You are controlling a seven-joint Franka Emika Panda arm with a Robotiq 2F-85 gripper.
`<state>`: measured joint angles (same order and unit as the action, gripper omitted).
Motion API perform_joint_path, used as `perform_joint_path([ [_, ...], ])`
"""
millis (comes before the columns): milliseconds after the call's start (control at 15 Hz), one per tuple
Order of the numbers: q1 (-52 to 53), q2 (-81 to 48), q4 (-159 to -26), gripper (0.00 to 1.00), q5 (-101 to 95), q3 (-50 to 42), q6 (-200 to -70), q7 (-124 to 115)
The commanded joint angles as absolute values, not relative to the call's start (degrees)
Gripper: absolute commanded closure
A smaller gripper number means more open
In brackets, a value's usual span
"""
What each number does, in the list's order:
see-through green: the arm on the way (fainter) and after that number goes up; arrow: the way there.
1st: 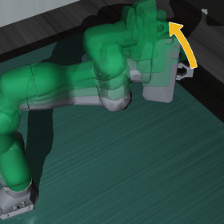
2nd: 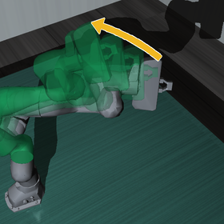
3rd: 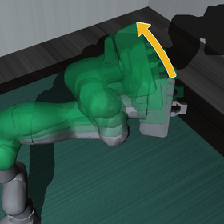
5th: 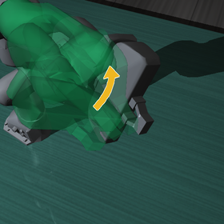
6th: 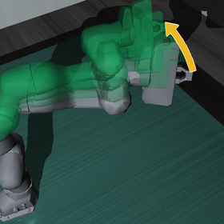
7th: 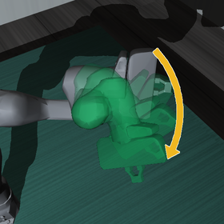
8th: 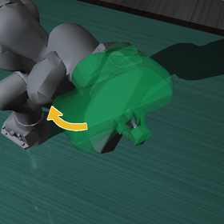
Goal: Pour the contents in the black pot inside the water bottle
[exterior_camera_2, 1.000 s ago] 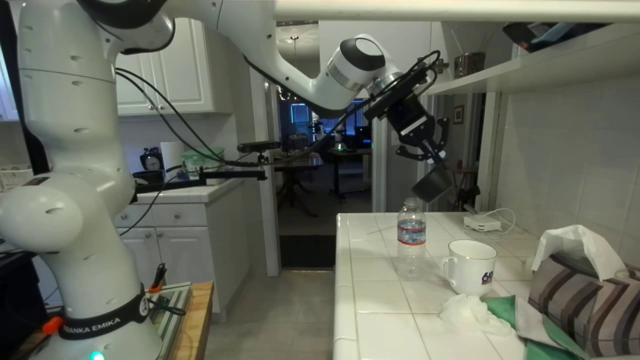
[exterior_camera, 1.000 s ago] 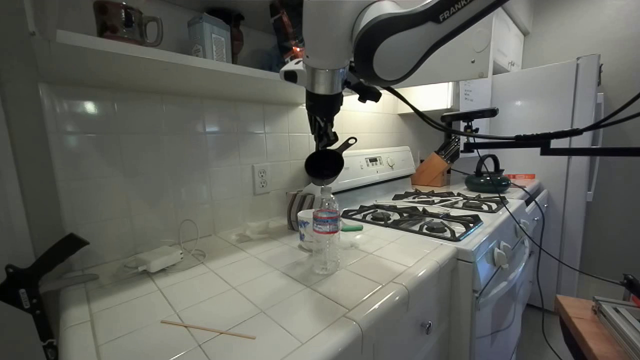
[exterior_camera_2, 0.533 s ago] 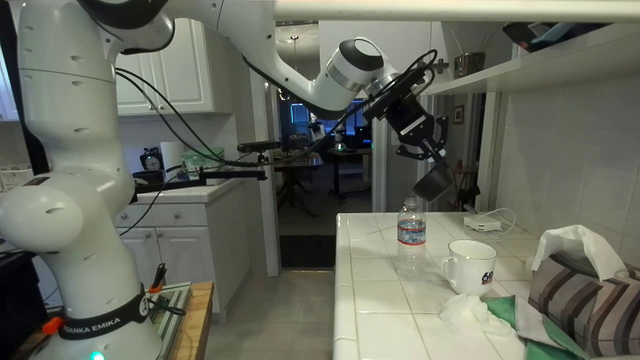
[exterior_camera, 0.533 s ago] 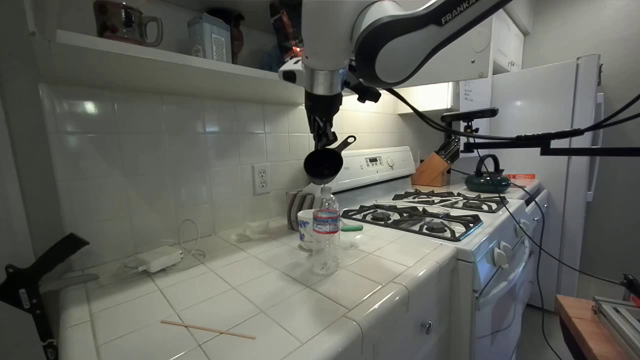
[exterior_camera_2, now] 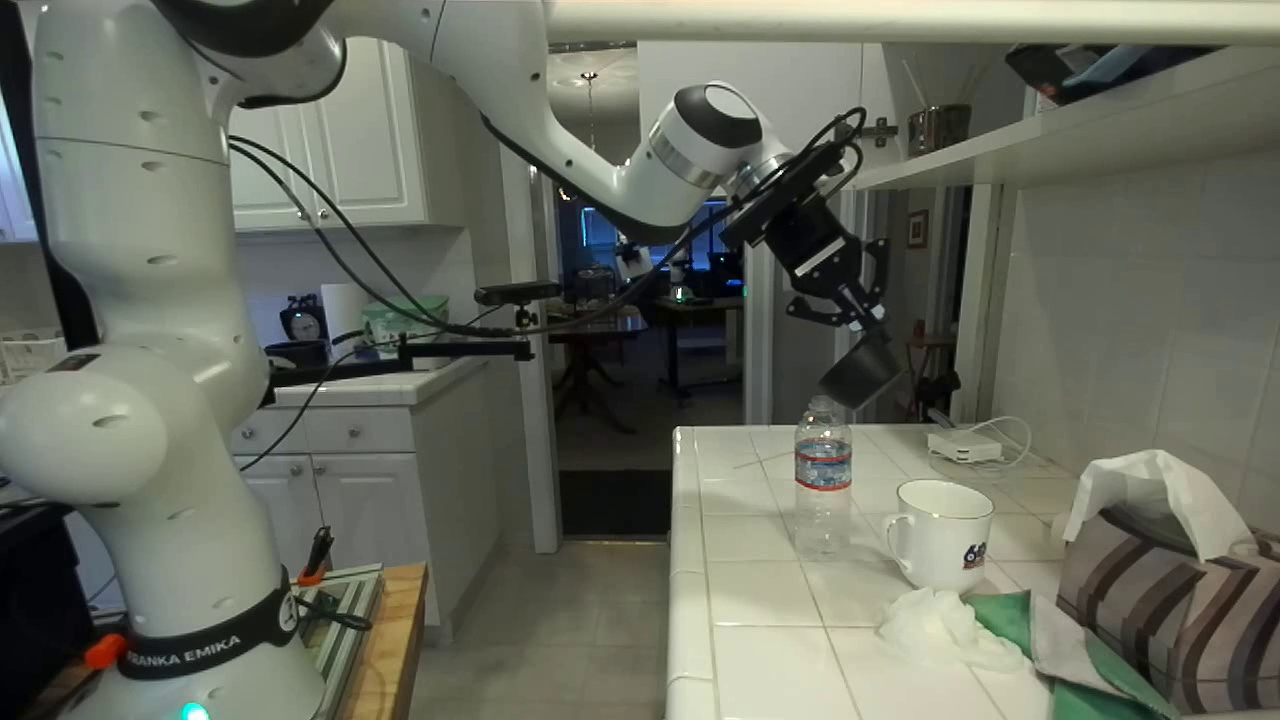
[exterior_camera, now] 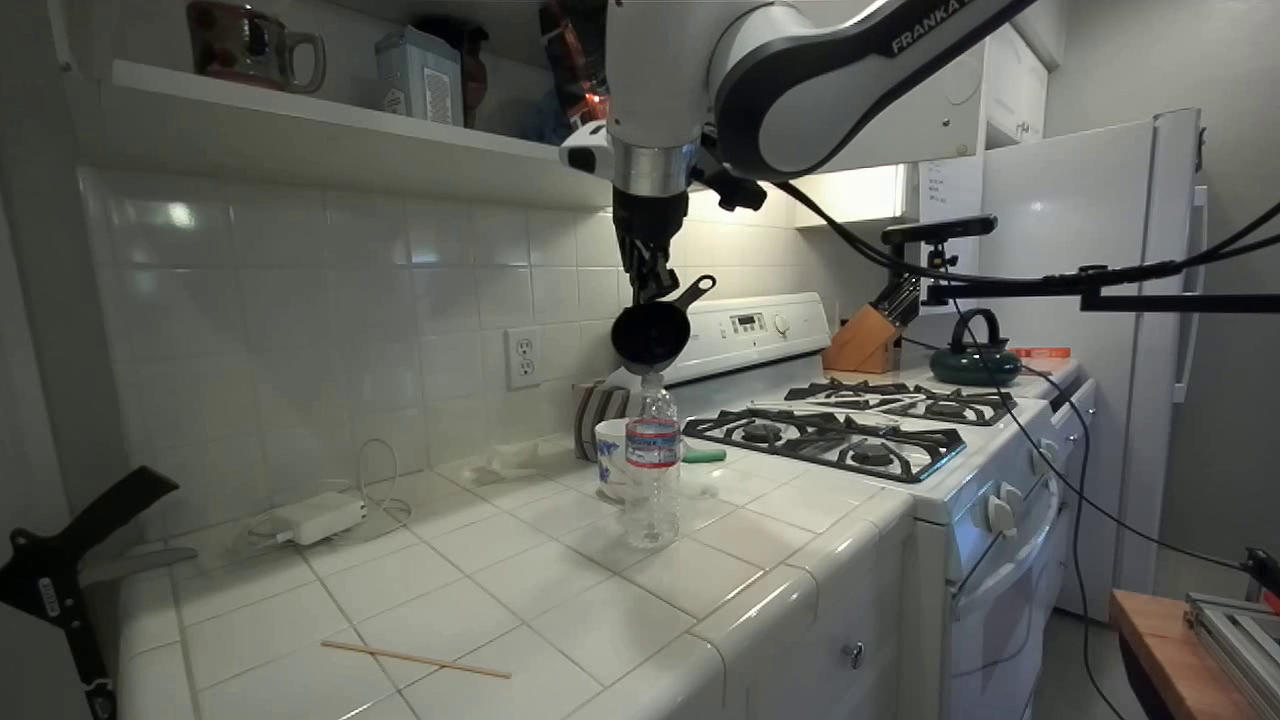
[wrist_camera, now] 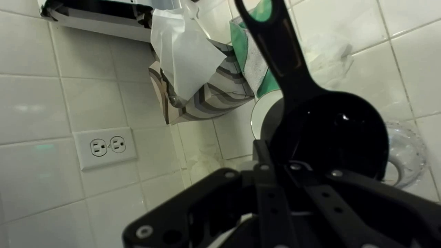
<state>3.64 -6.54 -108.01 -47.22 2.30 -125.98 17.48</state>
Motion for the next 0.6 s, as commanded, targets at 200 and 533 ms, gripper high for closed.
perform_joint_path([
  [200, 4.0, -4.4, -110.8, 0.99, -51.0, 2.5, -126.6, 14.7],
  [533, 4.0, -3.7, -111.7, 0.99, -52.2, 2.5, -126.7, 13.6],
])
